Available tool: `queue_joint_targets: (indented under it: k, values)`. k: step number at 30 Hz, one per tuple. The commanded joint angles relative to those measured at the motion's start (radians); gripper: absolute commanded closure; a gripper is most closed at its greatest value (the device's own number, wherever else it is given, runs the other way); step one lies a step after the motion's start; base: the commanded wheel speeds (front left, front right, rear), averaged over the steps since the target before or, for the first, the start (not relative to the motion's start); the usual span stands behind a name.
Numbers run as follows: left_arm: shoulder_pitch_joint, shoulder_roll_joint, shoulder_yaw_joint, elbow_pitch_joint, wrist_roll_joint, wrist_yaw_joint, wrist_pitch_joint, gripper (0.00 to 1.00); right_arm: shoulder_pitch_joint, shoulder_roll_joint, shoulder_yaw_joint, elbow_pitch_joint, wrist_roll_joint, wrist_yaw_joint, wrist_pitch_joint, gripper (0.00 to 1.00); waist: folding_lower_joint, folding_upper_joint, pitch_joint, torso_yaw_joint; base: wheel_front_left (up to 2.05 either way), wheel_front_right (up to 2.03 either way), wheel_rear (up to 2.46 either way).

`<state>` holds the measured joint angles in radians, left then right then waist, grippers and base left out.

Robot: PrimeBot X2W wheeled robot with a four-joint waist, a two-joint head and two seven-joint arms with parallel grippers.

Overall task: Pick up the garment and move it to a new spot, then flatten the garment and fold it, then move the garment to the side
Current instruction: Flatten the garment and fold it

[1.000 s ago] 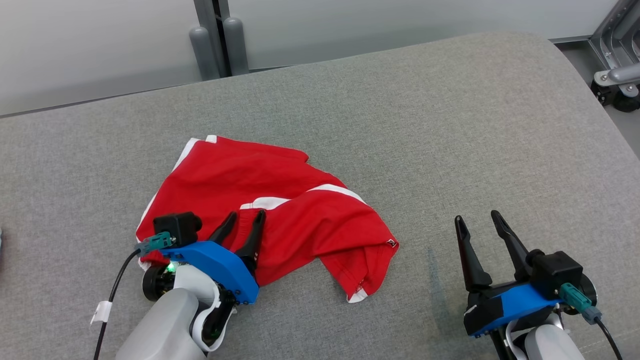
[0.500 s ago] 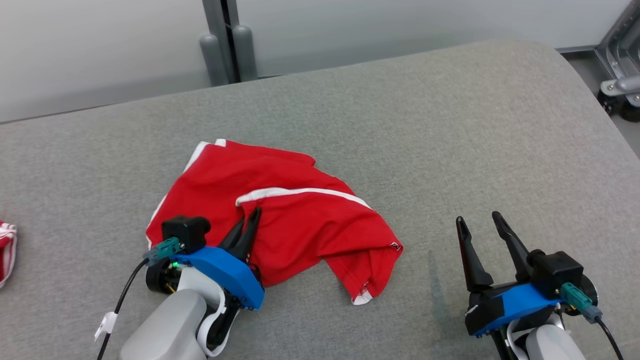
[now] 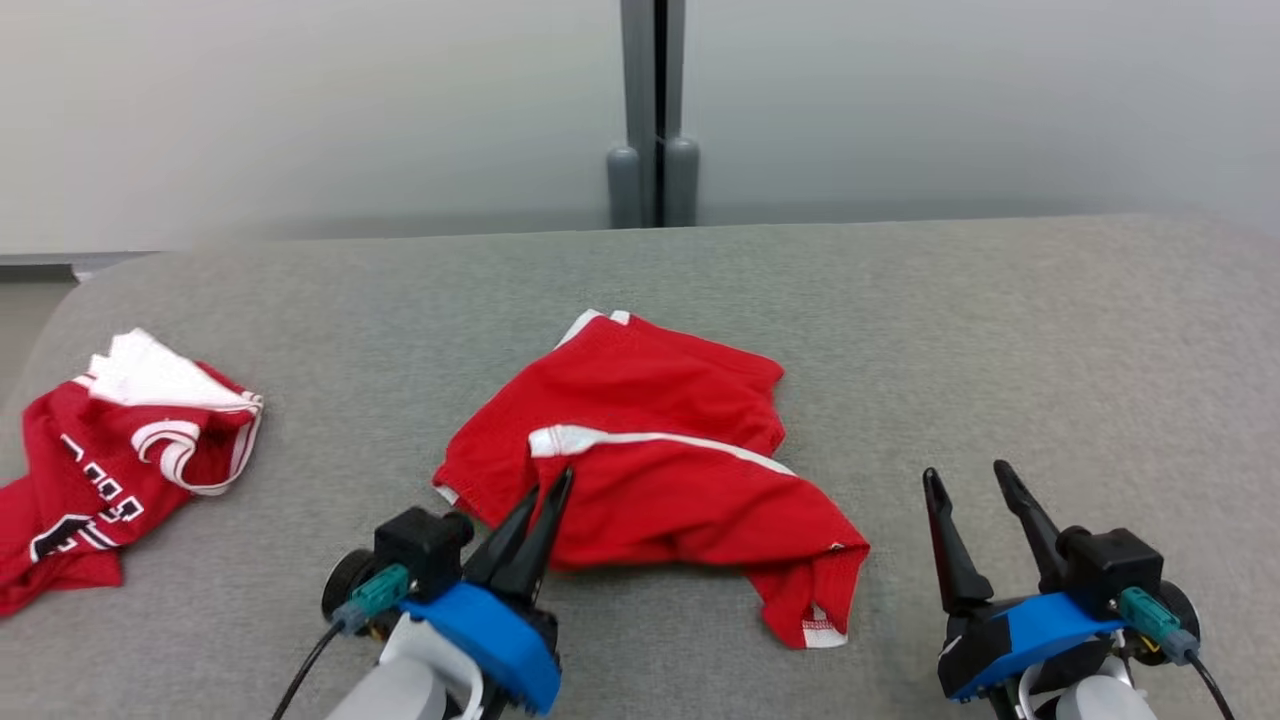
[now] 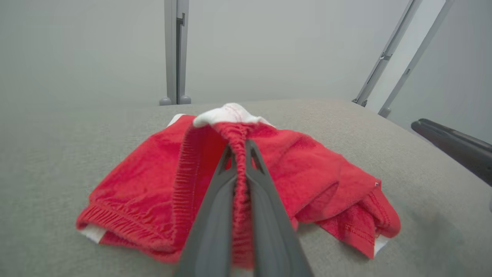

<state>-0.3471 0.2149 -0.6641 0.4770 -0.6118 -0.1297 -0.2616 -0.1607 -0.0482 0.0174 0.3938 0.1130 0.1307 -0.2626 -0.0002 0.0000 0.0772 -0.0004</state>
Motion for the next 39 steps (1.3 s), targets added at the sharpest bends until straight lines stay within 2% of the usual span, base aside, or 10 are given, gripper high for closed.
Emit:
queue_joint_targets:
  k: [1,7,9,11,21,34,35,36,37,39]
  values:
    - [0.037,0.016,0.001,-0.005,0.011,-0.002,-0.004,1.0,0.007,-0.004,0.006,0.006,0.008,0.0,-0.003,0.0,0.0002,0.0,-0.001,0.02,0.0,0.0,0.0]
    - [0.139,0.045,0.054,0.049,0.022,-0.002,-0.005,1.0,-0.003,-0.005,0.026,0.023,0.002,0.0,-0.003,0.0,0.0002,0.0,-0.008,0.049,0.0,0.0,0.0]
    - [0.159,0.045,0.084,0.078,0.03,-0.001,-0.005,0.69,-0.003,-0.004,0.03,0.026,0.001,0.0,-0.003,0.0,0.0002,0.0,-0.009,0.049,0.0,0.0,0.0]
    - [0.173,0.035,0.118,0.099,0.043,-0.001,-0.005,0.0,0.004,-0.004,0.037,0.031,-0.003,0.0,-0.003,0.0,0.0002,0.0,-0.01,0.046,0.0,0.0,0.0]
    - [0.205,-0.024,0.323,0.12,0.177,0.044,-0.005,0.0,0.032,-0.004,0.134,0.098,-0.002,0.0,-0.003,0.0,0.0002,0.0,-0.011,0.036,0.0,0.0,0.0]
    - [0.21,-0.085,0.433,0.08,0.291,0.005,-0.005,0.0,-0.01,-0.004,0.277,0.308,0.024,0.0,-0.003,0.0,0.0002,0.0,0.001,0.059,0.0,0.0,0.0]
    - [0.209,-0.088,0.438,0.078,0.295,0.003,-0.005,0.0,-0.015,-0.004,0.286,0.325,0.026,0.0,-0.003,0.12,0.0002,0.0,0.002,0.06,0.0,0.0,0.0]
    - [0.209,-0.091,0.441,0.077,0.3,0.003,-0.005,0.0,-0.019,-0.004,0.293,0.342,0.029,0.0,-0.003,0.78,0.0002,0.0,0.003,0.062,0.0,0.0,0.0]
    - [0.209,-0.093,0.445,0.074,0.302,0.001,-0.005,0.0,-0.025,-0.005,0.297,0.359,0.031,0.0,-0.001,1.0,0.0002,0.0,0.004,0.062,0.0,0.0,0.0]
    - [0.21,-0.096,0.449,0.071,0.305,0.0,-0.005,0.0,-0.031,-0.004,0.299,0.371,0.031,0.0,-0.001,1.0,0.0002,0.0,0.005,0.063,0.0,0.0,0.0]
